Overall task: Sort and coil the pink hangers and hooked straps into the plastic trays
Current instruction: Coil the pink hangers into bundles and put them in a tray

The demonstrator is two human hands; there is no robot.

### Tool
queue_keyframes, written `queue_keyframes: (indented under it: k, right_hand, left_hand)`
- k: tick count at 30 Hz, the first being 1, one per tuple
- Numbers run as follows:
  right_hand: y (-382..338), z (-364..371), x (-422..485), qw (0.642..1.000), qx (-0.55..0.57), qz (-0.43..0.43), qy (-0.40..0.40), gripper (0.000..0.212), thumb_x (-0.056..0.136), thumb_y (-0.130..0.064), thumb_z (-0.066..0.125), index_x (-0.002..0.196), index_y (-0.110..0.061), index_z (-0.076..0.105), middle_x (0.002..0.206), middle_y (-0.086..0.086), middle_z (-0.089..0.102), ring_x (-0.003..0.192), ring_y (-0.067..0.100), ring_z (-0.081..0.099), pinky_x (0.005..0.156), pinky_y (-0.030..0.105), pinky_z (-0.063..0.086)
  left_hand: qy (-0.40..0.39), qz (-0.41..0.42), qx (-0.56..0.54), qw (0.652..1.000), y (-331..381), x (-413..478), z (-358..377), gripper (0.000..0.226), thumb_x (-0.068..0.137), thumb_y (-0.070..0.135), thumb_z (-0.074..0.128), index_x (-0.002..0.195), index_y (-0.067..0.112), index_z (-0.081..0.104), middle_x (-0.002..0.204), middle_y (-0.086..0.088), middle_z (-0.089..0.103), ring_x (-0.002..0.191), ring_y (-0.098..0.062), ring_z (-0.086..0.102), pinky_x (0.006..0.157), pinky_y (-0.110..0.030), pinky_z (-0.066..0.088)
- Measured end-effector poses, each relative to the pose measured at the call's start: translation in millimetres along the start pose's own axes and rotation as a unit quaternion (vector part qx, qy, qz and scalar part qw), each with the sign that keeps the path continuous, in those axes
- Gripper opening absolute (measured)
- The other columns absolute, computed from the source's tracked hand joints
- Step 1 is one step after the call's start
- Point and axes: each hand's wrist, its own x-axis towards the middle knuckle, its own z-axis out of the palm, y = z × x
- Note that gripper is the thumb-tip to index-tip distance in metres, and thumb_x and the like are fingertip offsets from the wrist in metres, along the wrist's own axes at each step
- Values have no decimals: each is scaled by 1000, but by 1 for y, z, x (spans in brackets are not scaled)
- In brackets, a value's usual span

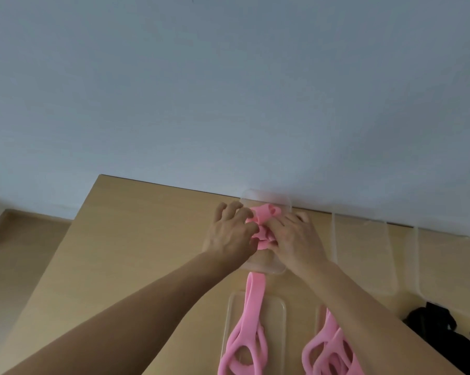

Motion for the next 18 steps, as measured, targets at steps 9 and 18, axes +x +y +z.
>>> queue_keyframes:
  k: [9, 18]
  right_hand:
    - [5, 0, -6, 997, 1, 36, 74, 14, 79, -25, 76, 92, -21, 72, 81, -8, 69, 84, 23, 62, 76, 36, 32]
    - [4, -3, 4, 999, -4, 53, -9, 6, 78, -26, 74, 73, -23, 71, 80, -10, 71, 95, 22, 60, 83, 37, 25]
  left_hand:
    - [16, 2, -3, 1000, -2, 2, 8, 9, 67, 17, 77, 76, 19, 74, 79, 4, 72, 94, -28, 66, 94, -43, 43]
    - [34, 10, -30, 999, -3, 2, 14, 24, 54, 13, 87, 73, 22, 77, 74, 5, 70, 81, -29, 67, 81, -44, 53]
